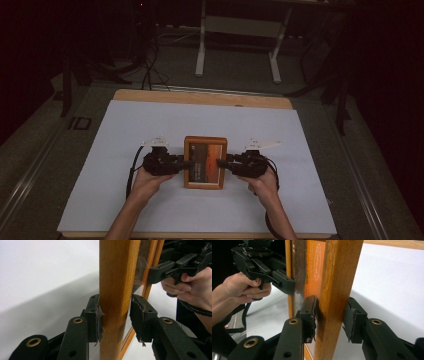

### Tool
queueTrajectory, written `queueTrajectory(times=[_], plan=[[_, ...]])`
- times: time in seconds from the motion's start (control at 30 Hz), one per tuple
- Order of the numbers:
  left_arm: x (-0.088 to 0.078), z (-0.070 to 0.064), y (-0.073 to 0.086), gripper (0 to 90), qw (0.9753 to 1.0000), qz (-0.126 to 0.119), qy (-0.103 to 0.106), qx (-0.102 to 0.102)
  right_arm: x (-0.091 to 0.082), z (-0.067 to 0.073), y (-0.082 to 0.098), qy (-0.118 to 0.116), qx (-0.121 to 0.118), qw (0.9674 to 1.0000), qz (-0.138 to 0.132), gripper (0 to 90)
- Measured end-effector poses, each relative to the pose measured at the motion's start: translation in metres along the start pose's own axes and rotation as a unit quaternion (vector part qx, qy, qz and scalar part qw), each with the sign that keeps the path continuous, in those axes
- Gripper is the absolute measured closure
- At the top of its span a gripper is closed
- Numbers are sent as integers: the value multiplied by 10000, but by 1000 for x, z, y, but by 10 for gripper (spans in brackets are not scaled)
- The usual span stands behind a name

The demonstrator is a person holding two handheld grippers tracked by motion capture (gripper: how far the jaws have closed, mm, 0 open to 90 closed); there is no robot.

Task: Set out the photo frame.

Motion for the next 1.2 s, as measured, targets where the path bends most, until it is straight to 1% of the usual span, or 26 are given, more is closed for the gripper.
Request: queueTrajectory(times=[0.47,0.67,1.2], plan=[[6,4,-1,613,9999,9,-36,-138,2,-7,2,47,164,9999,23,640],[9,7,-2,606,9996,-12,-70,-264,4,-10,1,74,249,9997,20,638],[14,9,-6,603,9989,-2,-96,-457,5,-17,0,92,403,9991,-7,632]])
Point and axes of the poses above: each handheld gripper's, and its own axes: x roughly forward along the jaws, y roughly out of its underside, z roughly to its left, the point moved 4 cm from there along x, roughly forward along the jaws, and after that the axes turned 10 degrees about z, right-handed, at the moved point
